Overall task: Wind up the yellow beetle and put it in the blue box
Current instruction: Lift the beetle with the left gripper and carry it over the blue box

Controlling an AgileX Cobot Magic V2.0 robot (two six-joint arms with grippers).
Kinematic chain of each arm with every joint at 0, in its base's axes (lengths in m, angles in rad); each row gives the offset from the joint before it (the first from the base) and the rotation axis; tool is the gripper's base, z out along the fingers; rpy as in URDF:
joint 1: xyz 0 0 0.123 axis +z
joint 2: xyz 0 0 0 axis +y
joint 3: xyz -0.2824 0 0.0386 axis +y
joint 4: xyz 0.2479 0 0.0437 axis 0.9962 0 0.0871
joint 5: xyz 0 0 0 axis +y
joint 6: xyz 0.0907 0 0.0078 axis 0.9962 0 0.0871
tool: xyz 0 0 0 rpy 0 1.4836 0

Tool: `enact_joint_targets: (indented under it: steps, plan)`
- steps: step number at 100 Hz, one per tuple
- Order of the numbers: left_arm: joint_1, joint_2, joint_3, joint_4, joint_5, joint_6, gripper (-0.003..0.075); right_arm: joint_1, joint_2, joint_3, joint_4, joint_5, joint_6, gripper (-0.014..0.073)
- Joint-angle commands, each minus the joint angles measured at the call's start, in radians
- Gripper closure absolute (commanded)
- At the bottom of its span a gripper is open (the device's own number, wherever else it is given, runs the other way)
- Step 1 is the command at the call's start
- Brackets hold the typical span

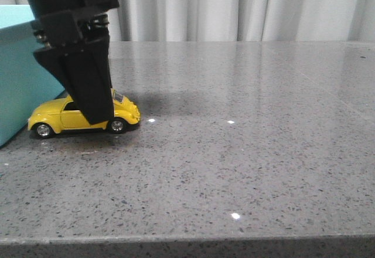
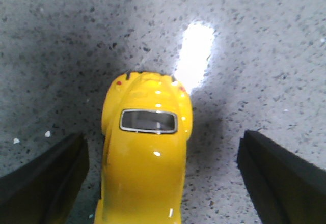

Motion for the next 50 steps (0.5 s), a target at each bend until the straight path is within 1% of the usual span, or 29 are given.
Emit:
enact_joint_targets:
  steps: [1,14,21,26,50]
  plan:
    - [-0.007,-0.025,-0.022,-0.006,0.024,0.003,0.0157,-0.001,0.001,-0.023,-0.051,-0.052,-0.005,0.0148]
    - [-0.007,-0.023,-0.022,0.024,0.026,0.003,0.0158,-0.001,0.001,-0.023,-0.052,-0.051,-0.005,0.0148]
    - [-0.007,-0.023,-0.022,0.029,0.026,0.003,0.0183,-0.001,0.001,-0.023,-0.052,-0.051,-0.005,0.0148]
    - [-0.007,-0.023,-0.022,0.029,0.026,0.003,0.0220,-0.001,0.001,-0.023,-0.052,-0.051,-0.005,0.0148]
    - [-0.007,-0.023,-0.022,0.029,0.026,0.003,0.0457,-0.001,0.001,-0.023,-0.052,-0.051,-0.005,0.0148]
